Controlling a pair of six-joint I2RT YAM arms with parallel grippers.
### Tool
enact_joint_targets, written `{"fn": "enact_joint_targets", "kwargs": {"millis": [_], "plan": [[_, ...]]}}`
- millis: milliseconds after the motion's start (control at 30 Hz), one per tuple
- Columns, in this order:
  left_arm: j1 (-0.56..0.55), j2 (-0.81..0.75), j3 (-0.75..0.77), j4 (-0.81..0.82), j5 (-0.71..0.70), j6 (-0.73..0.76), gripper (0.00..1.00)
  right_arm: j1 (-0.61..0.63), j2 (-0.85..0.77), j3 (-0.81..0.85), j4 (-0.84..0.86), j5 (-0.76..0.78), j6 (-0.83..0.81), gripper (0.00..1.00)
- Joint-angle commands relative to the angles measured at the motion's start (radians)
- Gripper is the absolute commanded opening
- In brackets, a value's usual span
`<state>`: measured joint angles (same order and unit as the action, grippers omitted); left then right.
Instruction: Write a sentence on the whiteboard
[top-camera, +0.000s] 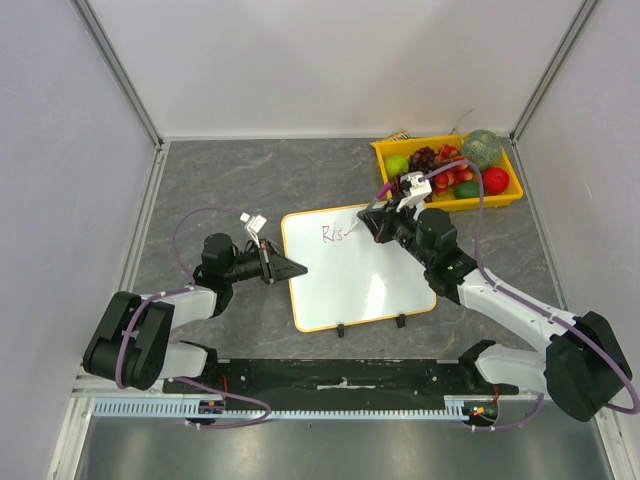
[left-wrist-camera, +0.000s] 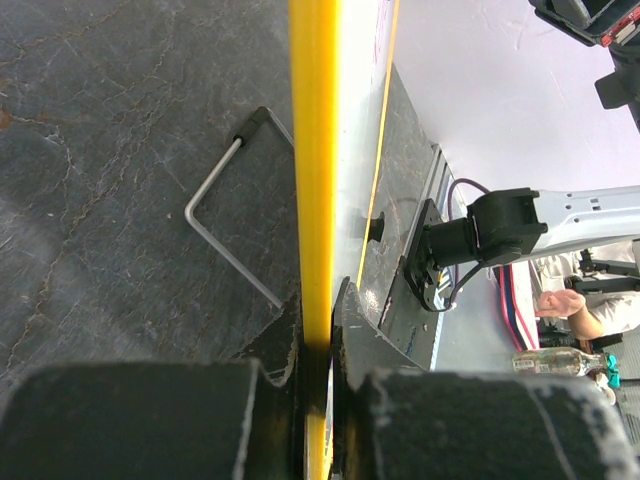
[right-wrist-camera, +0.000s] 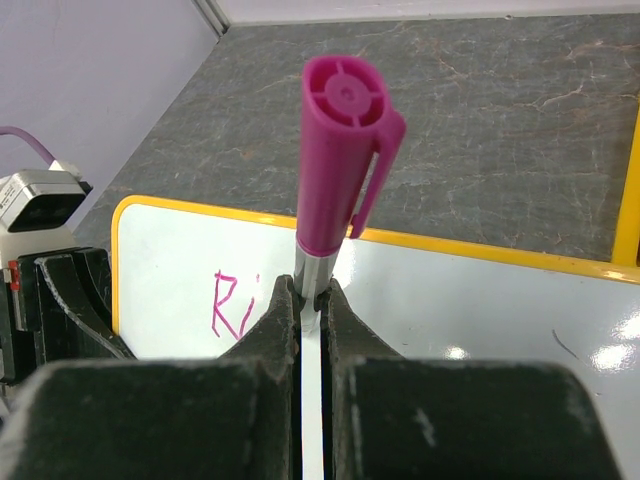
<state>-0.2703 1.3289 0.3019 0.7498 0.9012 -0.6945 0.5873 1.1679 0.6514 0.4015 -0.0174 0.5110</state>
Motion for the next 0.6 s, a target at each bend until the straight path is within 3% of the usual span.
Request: {"fn": "enact_joint_targets", "kwargs": {"millis": [0, 567], "plan": [[0.002, 0.029, -0.012, -0.124, -0.171, 0.179, 0.02, -0.006, 0.026, 0.028, -0.001, 0.033, -0.005, 0.00], [0.003, 0.026, -0.012, -0.125, -0.173, 0.179, 0.02, -0.007, 0.044, 0.045, 0.025, 0.020, 0.024, 0.00]]}}
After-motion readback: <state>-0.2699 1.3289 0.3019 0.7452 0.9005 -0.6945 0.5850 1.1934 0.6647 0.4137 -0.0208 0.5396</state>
